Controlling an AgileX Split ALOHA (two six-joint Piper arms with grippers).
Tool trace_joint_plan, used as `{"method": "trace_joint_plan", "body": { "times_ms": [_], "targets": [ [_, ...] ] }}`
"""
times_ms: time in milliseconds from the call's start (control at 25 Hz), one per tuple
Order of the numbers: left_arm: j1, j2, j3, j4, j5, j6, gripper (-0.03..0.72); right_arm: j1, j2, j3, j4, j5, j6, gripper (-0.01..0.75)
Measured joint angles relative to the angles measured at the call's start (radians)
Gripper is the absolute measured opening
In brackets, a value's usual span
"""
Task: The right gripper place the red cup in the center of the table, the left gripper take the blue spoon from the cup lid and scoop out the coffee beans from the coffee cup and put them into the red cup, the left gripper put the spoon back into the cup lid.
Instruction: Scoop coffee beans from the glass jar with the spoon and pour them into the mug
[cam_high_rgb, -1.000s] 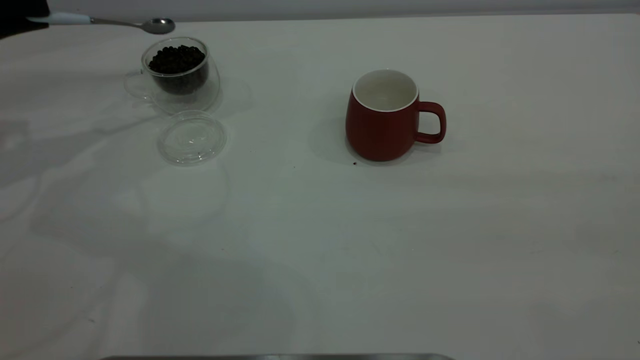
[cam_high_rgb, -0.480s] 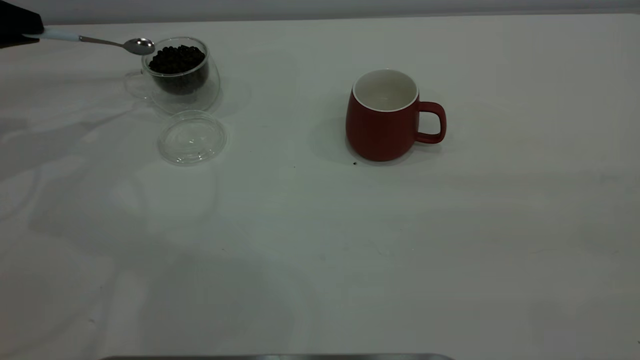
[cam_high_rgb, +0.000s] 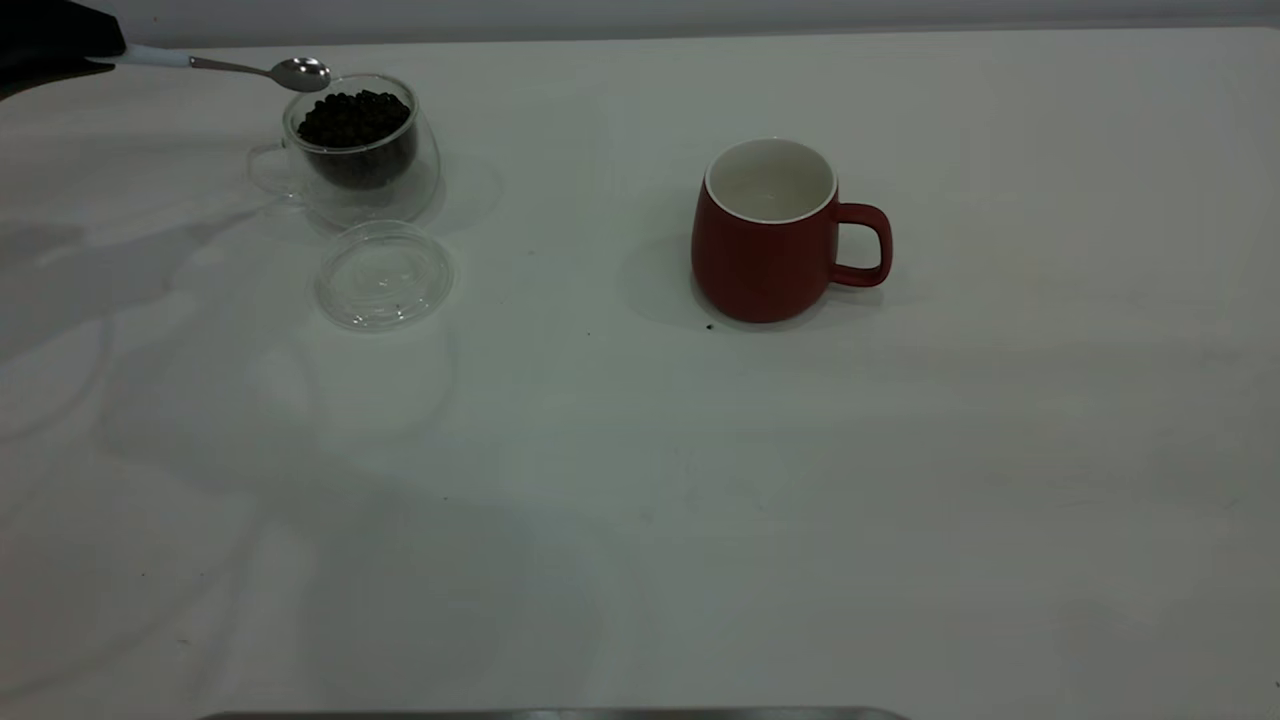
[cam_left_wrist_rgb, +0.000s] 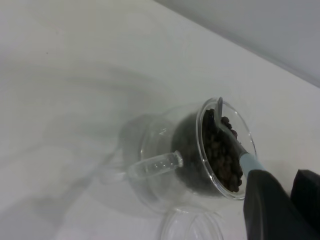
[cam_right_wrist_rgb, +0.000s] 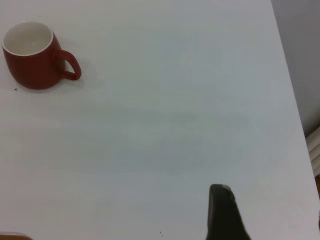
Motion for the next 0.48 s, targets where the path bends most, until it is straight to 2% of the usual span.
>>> {"method": "trace_joint_plan", "body": {
  "times_ms": [480],
  "targets": [
    [-0.028,0.065,-0.001,-0.003,0.002,0.0,0.124,0.0,0.0,0.0,0.0,0.0,0.0,0.479]
  ]
}}
